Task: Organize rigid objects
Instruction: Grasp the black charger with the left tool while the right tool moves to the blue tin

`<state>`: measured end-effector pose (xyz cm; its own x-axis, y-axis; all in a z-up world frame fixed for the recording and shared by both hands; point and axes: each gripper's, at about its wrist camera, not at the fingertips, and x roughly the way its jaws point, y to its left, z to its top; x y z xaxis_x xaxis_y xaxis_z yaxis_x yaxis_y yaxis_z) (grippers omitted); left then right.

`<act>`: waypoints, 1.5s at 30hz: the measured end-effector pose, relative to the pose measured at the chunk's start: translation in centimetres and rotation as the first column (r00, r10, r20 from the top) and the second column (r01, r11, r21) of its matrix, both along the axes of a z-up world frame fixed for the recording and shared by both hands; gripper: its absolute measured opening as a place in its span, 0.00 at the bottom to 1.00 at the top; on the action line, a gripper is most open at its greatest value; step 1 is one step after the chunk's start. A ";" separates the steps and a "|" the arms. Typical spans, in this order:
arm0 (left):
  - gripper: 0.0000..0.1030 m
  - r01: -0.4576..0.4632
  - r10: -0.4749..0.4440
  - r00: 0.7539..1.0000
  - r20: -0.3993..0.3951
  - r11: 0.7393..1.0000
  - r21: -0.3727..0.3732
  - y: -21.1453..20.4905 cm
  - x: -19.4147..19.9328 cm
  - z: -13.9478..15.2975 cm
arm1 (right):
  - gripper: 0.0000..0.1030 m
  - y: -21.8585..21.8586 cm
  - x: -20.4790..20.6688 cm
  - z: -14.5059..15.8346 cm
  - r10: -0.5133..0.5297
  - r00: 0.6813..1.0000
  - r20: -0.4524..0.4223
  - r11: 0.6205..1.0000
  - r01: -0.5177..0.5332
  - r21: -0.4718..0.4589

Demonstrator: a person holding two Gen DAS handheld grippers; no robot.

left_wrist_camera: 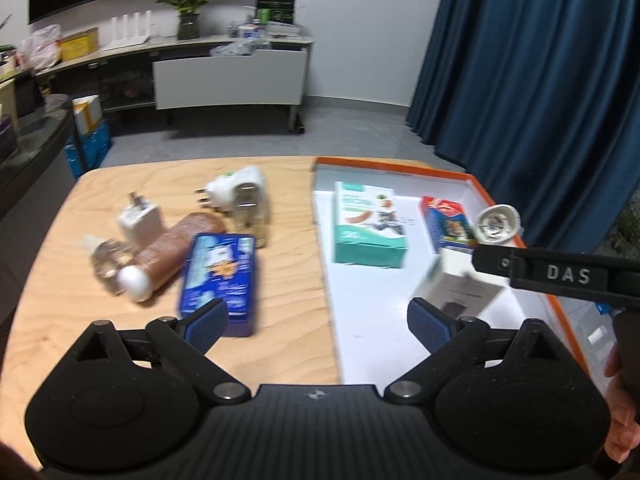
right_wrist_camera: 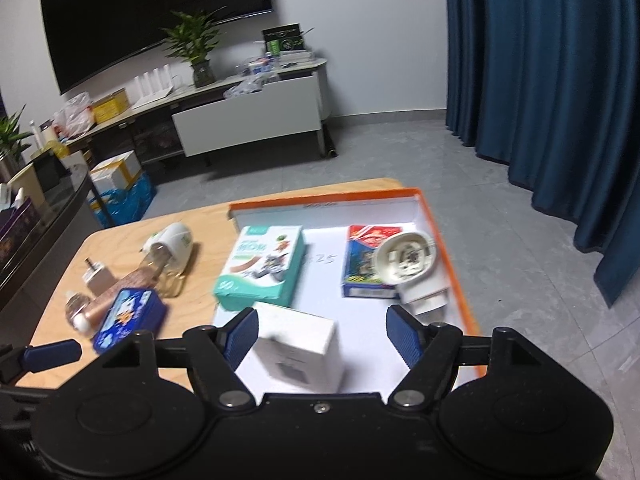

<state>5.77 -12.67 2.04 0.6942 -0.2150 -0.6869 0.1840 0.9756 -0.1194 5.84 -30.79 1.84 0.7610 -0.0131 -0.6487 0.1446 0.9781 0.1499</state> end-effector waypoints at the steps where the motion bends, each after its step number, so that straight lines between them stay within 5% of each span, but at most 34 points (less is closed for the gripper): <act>1: 0.96 -0.007 0.007 1.000 0.000 1.000 -0.001 0.6 -0.2 0.1 | 0.82 0.4 0.0 0.0 0.008 1.000 -0.001 1.000 -0.008 0.000; 12: 0.96 0.012 -0.012 1.000 0.023 1.000 -0.027 7.7 -3.6 -1.2 | 0.82 3.9 -0.7 -0.7 0.100 0.995 -0.024 0.995 -0.100 -0.012; 18: 0.93 0.067 -0.066 0.998 -0.020 0.997 0.049 10.5 -6.3 -4.9 | 0.82 4.7 -1.0 -0.5 0.120 0.992 -0.025 0.993 -0.120 0.001; 27: 0.78 0.132 -0.133 0.991 0.011 0.987 0.089 10.1 -6.2 -6.8 | 0.82 6.7 -0.9 0.1 0.161 0.987 -0.022 0.987 -0.161 -0.012; 29: 0.69 0.130 -0.134 0.990 0.031 0.984 0.123 9.9 -6.2 -7.1 | 0.82 7.0 -0.9 0.2 0.167 0.986 -0.025 0.986 -0.167 -0.016; 35: 0.35 0.095 -0.099 0.994 0.048 0.993 0.073 10.5 -6.6 -6.9 | 0.82 8.4 -0.4 -0.4 0.195 0.980 -0.045 0.981 -0.196 -0.009; 45: 0.35 -0.038 0.037 0.998 0.047 0.999 0.016 12.3 -5.9 -6.2 | 0.82 11.9 1.9 -2.2 0.271 0.957 -0.099 0.962 -0.272 0.009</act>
<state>-0.15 -0.33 -4.12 0.7330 -0.1766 -0.6569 0.1519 0.9838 -0.0950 7.69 -18.92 -0.31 0.6686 0.1817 -0.7211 -0.1125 0.9832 0.1434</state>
